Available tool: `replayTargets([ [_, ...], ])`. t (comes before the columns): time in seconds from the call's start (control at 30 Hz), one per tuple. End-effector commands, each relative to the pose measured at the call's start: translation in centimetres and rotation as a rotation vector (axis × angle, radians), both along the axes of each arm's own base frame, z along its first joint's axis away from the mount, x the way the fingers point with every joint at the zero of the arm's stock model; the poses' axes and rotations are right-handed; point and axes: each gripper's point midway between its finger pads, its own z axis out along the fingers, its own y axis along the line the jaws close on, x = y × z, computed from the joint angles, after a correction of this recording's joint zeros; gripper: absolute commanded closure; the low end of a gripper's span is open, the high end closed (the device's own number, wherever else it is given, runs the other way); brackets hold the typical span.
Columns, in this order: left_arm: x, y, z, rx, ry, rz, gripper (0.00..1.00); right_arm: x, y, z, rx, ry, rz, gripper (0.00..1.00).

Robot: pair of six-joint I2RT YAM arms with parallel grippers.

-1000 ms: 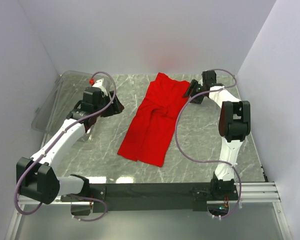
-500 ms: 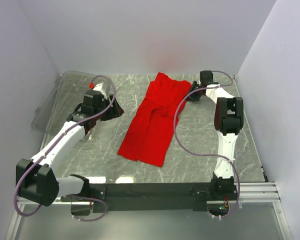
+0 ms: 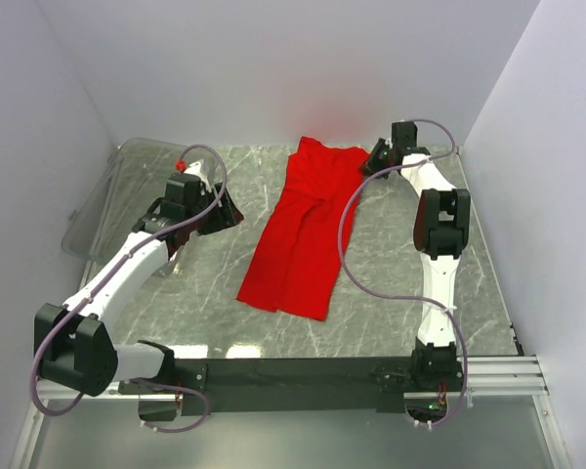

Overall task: Fold and stack the t-shirts
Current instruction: Fold the tshirt

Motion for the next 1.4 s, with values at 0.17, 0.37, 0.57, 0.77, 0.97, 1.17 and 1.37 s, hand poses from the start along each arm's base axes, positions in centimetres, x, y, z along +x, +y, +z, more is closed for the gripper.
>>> replayTargets([
  [0.17, 1.5, -0.9, 3.0, -0.034, -0.068, -0.023, 0.32, 1.1, -3.7, 5.7, -0.122, -0.181, 0.036, 0.48],
  [0.37, 0.3, -1.0, 1.0, -0.028, -0.023, -0.053, 0.31, -8.9, -1.6, 8.0, -0.106, -0.129, 0.285, 0.47],
  [0.57, -2.7, -1.6, -4.0, -0.04, 0.131, -0.131, 0.31, -23.7, 5.0, 7.1, -0.109, -0.182, 0.821, 0.47],
  [0.77, -4.8, -1.8, -7.3, -0.034, 0.269, -0.175, 0.31, -32.9, 6.6, 8.0, -0.316, -0.523, 1.375, 0.43],
  [0.97, -6.6, -1.4, -9.4, -0.03, 0.364, -0.159, 0.3, -37.4, 7.2, 5.4, -0.613, -0.866, 1.779, 0.27],
  [1.17, -8.9, -1.3, -11.1, -0.029, 0.46, -0.162, 0.3, -39.9, 11.3, 3.9, -0.689, -1.059, 1.95, 0.25],
  [1.37, -11.1, -1.1, -12.6, 0.01, 0.547, -0.166, 0.34, -42.4, 15.0, 1.6, -0.693, -1.086, 2.035, 0.26],
])
